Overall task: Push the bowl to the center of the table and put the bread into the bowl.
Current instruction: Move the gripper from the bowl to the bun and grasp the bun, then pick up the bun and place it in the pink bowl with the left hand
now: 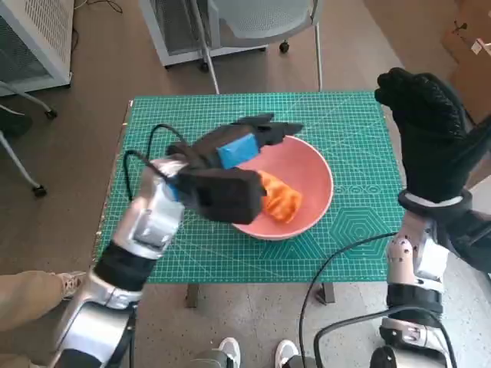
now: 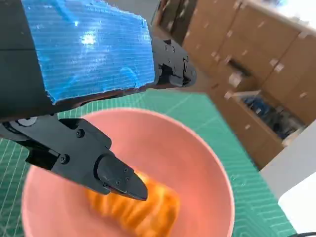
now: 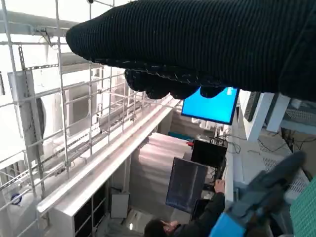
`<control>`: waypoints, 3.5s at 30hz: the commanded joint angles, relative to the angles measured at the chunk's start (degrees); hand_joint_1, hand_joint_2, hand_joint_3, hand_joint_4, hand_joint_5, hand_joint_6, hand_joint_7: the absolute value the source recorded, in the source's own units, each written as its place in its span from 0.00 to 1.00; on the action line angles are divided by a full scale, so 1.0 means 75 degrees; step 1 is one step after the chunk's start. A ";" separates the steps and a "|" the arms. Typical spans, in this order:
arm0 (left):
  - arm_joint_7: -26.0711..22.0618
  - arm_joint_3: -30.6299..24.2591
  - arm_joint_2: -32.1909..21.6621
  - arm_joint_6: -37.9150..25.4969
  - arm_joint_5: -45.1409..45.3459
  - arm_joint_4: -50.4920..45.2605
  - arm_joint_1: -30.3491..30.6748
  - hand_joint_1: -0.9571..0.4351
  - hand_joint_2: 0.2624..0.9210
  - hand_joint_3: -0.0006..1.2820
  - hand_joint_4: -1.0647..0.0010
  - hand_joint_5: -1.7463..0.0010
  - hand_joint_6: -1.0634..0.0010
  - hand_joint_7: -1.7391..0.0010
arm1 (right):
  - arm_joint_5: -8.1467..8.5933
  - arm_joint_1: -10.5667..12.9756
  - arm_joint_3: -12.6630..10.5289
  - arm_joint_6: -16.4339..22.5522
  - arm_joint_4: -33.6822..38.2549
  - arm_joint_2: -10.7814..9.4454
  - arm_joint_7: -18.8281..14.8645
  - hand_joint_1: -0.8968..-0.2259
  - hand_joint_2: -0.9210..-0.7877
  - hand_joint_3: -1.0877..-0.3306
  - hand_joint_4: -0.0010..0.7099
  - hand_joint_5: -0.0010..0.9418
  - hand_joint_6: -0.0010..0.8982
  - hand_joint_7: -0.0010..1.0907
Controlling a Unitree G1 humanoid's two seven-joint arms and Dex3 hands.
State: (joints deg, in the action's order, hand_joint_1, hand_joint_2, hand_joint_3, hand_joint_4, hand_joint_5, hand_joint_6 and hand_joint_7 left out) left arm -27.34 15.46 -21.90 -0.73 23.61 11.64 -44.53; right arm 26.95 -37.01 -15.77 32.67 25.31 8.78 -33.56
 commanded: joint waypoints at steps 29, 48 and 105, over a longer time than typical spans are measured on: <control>0.0144 -0.0839 -0.1919 -0.1191 0.0677 0.0616 0.0314 0.54 0.72 0.00 1.00 1.00 0.80 1.00 | 0.0285 0.0174 -0.0186 -0.0165 0.0123 -0.0044 -0.0167 0.39 0.00 0.51 0.39 0.01 0.42 0.01; 0.0275 0.0915 -0.1004 -0.1315 0.1750 0.4117 -0.1207 0.48 0.71 0.01 1.00 1.00 0.81 1.00 | 0.0321 0.0278 -0.0221 -0.0221 0.0020 0.0099 -0.0255 0.39 0.00 0.48 0.36 0.00 0.41 0.00; 0.1775 0.0449 -0.0571 -0.1164 0.1793 -0.0746 -0.0626 0.69 1.00 0.03 0.33 0.32 0.36 0.39 | 0.0329 0.0457 -0.0151 -0.0445 -0.0314 0.0035 -0.0117 0.39 0.00 0.50 0.39 0.00 0.41 0.00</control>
State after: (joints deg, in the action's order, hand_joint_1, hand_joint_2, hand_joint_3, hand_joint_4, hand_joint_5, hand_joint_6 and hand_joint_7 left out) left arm -13.45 21.76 -26.68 -9.34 37.86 31.39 -55.21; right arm 29.10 -34.62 -17.20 30.75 22.16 9.35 -34.16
